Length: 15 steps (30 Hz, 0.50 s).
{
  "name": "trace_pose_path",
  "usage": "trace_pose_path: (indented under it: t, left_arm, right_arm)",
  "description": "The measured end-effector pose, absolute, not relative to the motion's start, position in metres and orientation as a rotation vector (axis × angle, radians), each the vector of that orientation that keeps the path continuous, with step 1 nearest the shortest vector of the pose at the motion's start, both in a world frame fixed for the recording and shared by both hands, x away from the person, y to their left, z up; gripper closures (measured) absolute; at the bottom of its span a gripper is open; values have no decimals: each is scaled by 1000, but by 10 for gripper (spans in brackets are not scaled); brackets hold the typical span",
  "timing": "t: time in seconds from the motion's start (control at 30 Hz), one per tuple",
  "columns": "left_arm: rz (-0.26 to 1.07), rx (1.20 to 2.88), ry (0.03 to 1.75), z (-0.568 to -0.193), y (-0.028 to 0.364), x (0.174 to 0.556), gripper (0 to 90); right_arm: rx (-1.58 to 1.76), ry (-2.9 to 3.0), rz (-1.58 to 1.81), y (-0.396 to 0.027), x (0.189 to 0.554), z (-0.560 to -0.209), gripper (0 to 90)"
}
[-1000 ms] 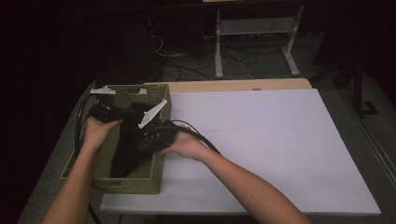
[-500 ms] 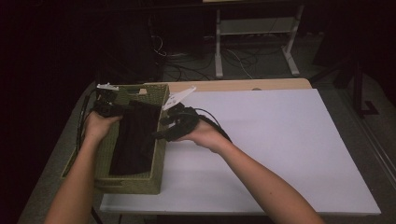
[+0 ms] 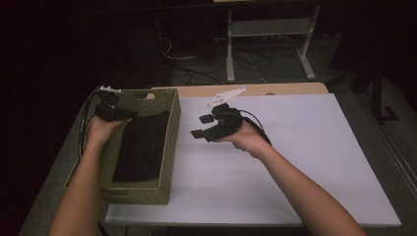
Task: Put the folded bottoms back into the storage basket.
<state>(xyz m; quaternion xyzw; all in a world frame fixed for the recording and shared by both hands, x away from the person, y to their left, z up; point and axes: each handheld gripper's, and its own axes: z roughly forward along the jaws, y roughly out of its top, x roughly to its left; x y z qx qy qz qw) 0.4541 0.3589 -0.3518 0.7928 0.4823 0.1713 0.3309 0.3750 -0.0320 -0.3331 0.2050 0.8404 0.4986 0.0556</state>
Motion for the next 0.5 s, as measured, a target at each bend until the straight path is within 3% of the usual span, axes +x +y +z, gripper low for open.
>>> trace_pose_path:
  t: [0.5]
  left_arm:
    - [312,2007,1086,-334,323,404,288]
  right_arm:
    - [671,2490,1464,-87,368,-341,220]
